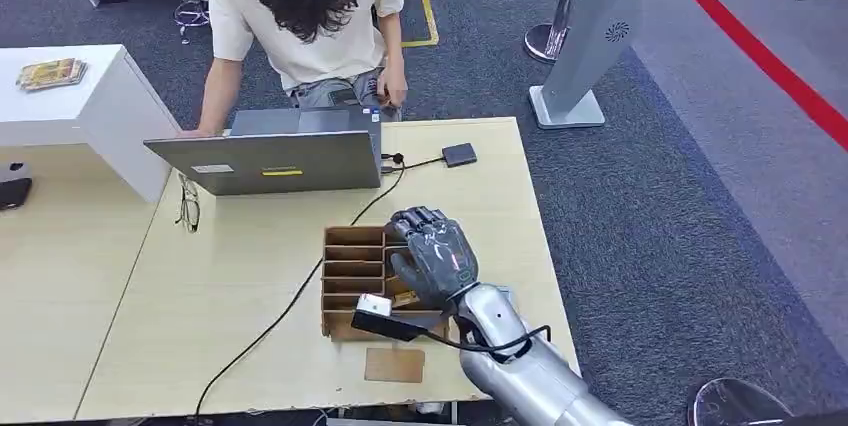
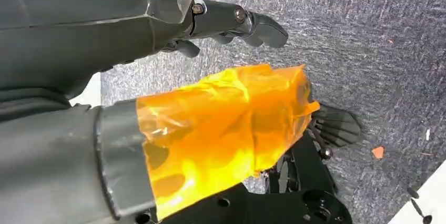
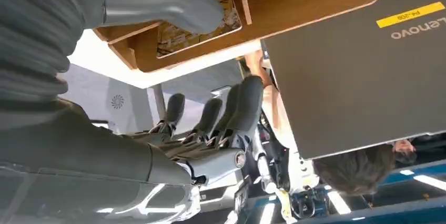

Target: Pass the card to the sensor for recognition and then transmit it.

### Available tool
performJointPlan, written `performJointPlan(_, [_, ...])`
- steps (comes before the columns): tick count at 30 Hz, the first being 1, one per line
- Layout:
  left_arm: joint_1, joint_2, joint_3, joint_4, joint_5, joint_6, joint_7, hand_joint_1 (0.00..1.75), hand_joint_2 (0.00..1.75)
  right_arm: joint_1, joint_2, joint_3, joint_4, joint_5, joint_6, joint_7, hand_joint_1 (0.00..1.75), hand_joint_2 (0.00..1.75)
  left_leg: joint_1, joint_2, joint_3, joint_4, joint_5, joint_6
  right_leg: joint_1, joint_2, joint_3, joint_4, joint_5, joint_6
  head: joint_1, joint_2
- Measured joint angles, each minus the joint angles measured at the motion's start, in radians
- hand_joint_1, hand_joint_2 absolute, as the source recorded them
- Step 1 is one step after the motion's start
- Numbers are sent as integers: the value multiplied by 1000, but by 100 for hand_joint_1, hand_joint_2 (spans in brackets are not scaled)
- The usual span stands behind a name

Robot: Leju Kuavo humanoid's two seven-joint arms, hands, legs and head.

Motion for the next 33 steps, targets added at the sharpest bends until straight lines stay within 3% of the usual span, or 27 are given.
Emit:
performJointPlan(8, [0, -4, 5, 0, 7, -3, 1, 0, 0, -14, 6, 1, 35, -5, 2, -2, 98, 175, 0, 0, 0, 0, 0, 0, 0, 0, 0, 0, 0, 0, 0, 0])
performJointPlan(23, [1, -8, 12, 0, 23, -13, 9, 0, 0, -31, 6, 3, 88, -5, 0, -2, 94, 175, 0, 0, 0, 0, 0, 0, 0, 0, 0, 0, 0, 0, 0, 0])
performJointPlan(24, [1, -9, 12, 0, 23, -14, 10, 0, 0, -32, 6, 4, 90, -5, 0, -2, 99, 175, 0, 0, 0, 0, 0, 0, 0, 0, 0, 0, 0, 0, 0, 0])
performJointPlan(25, [1, -9, 12, 0, 24, -14, 10, 0, 0, -32, 6, 5, 93, -5, -1, -2, 115, 175, 0, 0, 0, 0, 0, 0, 0, 0, 0, 0, 0, 0, 0, 0])
performJointPlan(26, [1, -10, 12, 0, 25, -14, 11, 0, 0, -33, 6, 5, 95, -5, -1, -2, 115, 175, 0, 0, 0, 0, 0, 0, 0, 0, 0, 0, 0, 0, 0, 0])
performJointPlan(27, [1, -10, 12, 0, 25, -14, 11, 0, 0, -34, 6, 5, 96, -5, -1, -2, 148, 175, 0, 0, 0, 0, 0, 0, 0, 0, 0, 0, 0, 0, 0, 0])
performJointPlan(33, [1, -15, 12, 0, 26, -14, 12, 0, 0, -42, 6, 6, 103, -5, 0, -2, 161, 175, 0, 0, 0, 0, 0, 0, 0, 0, 0, 0, 0, 0, 0, 0])
